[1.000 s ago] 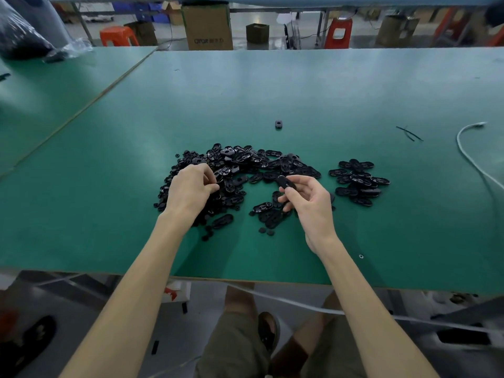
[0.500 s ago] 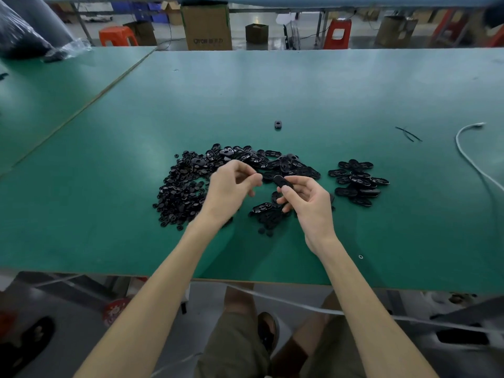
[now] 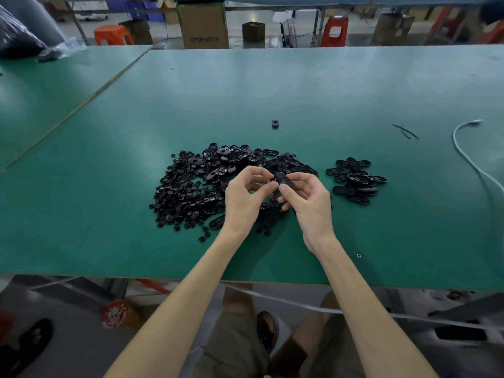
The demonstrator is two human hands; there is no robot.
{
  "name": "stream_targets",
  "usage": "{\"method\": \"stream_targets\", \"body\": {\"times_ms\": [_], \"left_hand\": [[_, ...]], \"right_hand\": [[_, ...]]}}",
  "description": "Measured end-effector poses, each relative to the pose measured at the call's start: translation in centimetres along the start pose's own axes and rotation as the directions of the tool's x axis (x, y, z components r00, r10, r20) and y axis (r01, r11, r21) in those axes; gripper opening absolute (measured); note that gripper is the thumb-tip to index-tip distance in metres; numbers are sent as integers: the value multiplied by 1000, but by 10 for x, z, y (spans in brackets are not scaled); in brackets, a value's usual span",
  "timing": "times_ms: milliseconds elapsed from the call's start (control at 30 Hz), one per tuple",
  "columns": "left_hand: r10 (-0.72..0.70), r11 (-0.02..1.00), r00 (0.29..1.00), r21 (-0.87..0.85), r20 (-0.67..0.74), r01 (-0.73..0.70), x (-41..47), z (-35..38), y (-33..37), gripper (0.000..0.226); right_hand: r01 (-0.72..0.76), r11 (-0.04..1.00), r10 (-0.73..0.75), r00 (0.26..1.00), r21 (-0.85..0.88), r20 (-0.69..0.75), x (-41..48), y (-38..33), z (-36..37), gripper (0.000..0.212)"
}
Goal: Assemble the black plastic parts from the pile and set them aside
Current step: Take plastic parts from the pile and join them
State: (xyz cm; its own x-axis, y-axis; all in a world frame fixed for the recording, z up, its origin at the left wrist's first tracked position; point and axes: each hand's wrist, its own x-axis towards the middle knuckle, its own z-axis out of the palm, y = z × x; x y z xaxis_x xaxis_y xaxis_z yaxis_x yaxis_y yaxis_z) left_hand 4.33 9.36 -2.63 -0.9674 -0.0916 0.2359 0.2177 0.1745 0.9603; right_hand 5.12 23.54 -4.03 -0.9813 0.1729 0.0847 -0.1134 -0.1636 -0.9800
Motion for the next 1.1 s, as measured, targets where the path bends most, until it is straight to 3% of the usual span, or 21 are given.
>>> {"method": "stream_targets", "body": {"times_ms": [300, 500, 1100], "left_hand": [[36, 999, 999, -19, -36, -37, -3, -1, -2, 4], [-20, 996, 999, -83, -46, 16, -2, -3, -6, 0], [4, 1000, 997, 15, -80, -3, -5, -3, -1, 10]], "right_hand": [[2, 1000, -2, 1000, 7, 9, -3, -3, 1, 22], [-2, 1000, 2, 1000, -9, 17, -4, -6, 1, 25], [2, 1000, -4, 998, 31, 58, -5, -7, 3, 19]]}}
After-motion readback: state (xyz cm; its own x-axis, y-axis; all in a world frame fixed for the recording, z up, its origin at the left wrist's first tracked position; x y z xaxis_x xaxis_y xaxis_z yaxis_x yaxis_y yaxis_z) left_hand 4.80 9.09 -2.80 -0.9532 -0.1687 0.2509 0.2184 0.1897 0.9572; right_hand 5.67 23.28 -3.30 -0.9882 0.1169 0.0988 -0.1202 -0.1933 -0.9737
